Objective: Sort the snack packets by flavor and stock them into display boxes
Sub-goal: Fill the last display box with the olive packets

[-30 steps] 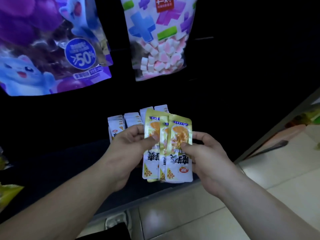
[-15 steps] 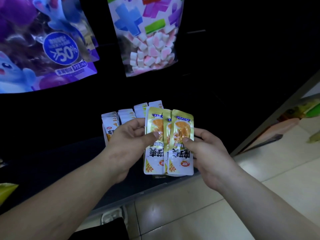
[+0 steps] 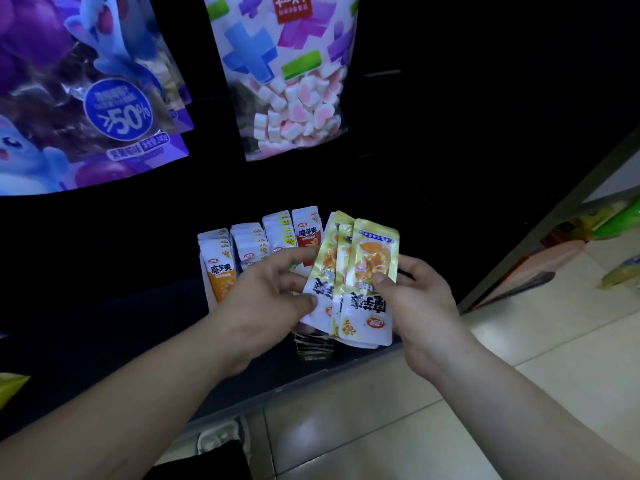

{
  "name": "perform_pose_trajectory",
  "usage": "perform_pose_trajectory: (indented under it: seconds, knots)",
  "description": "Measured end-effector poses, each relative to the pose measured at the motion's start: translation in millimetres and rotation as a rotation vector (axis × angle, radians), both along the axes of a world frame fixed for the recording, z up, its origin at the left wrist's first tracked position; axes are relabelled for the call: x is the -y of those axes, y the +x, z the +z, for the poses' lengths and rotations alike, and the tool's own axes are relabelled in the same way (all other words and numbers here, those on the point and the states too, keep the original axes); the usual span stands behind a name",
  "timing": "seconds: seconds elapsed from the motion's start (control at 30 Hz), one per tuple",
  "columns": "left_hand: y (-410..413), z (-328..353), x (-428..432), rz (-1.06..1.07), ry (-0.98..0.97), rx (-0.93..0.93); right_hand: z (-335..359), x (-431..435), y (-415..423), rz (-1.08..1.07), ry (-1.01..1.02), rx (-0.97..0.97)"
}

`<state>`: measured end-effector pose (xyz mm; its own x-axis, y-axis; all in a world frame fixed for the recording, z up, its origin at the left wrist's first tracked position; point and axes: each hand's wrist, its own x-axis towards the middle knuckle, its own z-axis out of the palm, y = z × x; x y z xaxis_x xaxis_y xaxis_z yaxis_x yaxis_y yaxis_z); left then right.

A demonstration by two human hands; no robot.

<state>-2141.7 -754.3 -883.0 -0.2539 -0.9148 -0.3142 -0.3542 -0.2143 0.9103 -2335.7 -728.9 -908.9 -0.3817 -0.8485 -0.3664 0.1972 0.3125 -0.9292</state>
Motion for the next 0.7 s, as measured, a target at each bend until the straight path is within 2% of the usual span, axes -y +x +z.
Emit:
perform_pose_trajectory:
  seconds: [0.1,0.23,0.3,0.4,0.5,0.7]
  knots:
    - [13.7,4.0,9.9,0.011,-0.130,0.167,2.4,2.2,-8.8,0.047,-0.074,-0.197]
    - [25.2,15.3,12.8,-0.088,-0.281,0.312,12.8,-0.8,-12.9,0.292,-0.200,-0.343]
    - [28.5,16.9,13.1,-0.146,-0.304,0.326,14.2,-1.7,-10.8,0.387,-0.230,-0.408]
    - [30.6,17.4,13.7,-0.168,-0.232,0.182,11.8,-0.1,-12.1,0.405,-0.228,-0.399]
    - [30.4,16.7,14.3,-0.127,-0.198,0.085,8.1,-1.6,-8.5,0.446,-0.181,-0.273]
    - [31.3,12.2,15.8,-0.196,-0.195,0.243,6.8,-1.0,-8.3,0.491,-0.222,-0.222]
